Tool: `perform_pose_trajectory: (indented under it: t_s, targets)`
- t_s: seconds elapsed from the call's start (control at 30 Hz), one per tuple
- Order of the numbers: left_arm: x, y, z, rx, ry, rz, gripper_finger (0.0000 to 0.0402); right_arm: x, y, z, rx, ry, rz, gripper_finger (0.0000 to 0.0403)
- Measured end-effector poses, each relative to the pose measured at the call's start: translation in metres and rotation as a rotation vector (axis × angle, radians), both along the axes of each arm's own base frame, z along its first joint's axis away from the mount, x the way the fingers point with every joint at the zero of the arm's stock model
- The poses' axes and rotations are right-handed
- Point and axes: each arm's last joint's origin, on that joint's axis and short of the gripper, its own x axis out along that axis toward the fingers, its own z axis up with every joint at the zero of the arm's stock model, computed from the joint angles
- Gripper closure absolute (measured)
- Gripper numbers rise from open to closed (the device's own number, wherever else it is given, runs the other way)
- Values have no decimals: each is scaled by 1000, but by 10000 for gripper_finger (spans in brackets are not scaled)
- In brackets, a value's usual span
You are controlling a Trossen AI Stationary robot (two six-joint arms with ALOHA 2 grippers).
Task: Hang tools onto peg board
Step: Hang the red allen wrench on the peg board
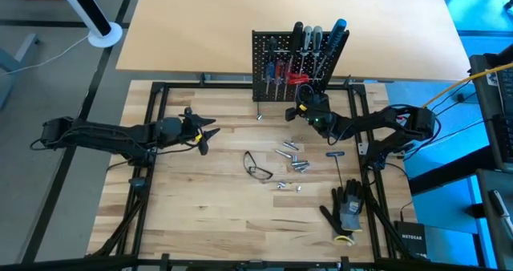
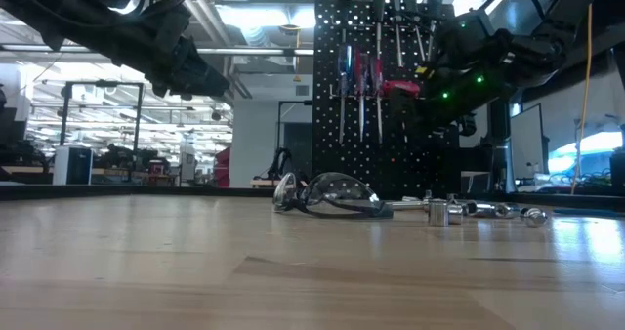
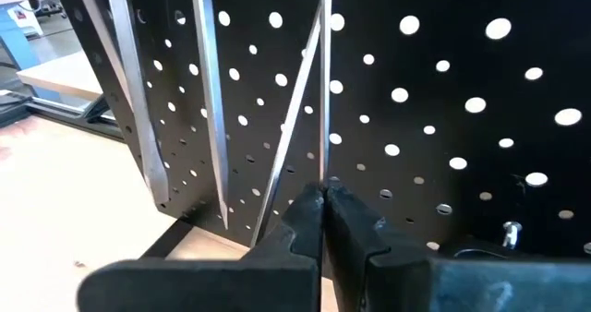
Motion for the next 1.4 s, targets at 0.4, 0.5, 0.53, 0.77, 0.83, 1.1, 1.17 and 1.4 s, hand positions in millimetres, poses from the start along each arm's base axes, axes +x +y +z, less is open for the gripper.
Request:
perform_pose_trajectory:
  t_s: [0.4,0.5,0.53,0.77,0.83,1.1,1.17,1.4]
  targets:
    - [0,0,0,-4,-3,1,229,0,0,-1,-1,6,-13,395]
    - [0,0,0,-3,-2,0,229,0,0,-1,-1,6,-14,394]
    - [0,0,0,-1,-1,-1,229,0,0,-1,0,7,-14,392]
    - [0,0,0,-1,-1,-1,229,-2,0,-4,9,28,-16,324]
    - [0,0,0,-1,-1,-1,229,-1,0,-4,8,25,-16,301]
    - [0,0,0,-2,5,-1,229,0,3,-1,10,8,20,261]
    - [0,0,-1,-3,14,-1,229,1,6,2,6,1,47,261]
    - [-1,0,-2,-8,23,0,229,-1,19,14,-44,32,34,260]
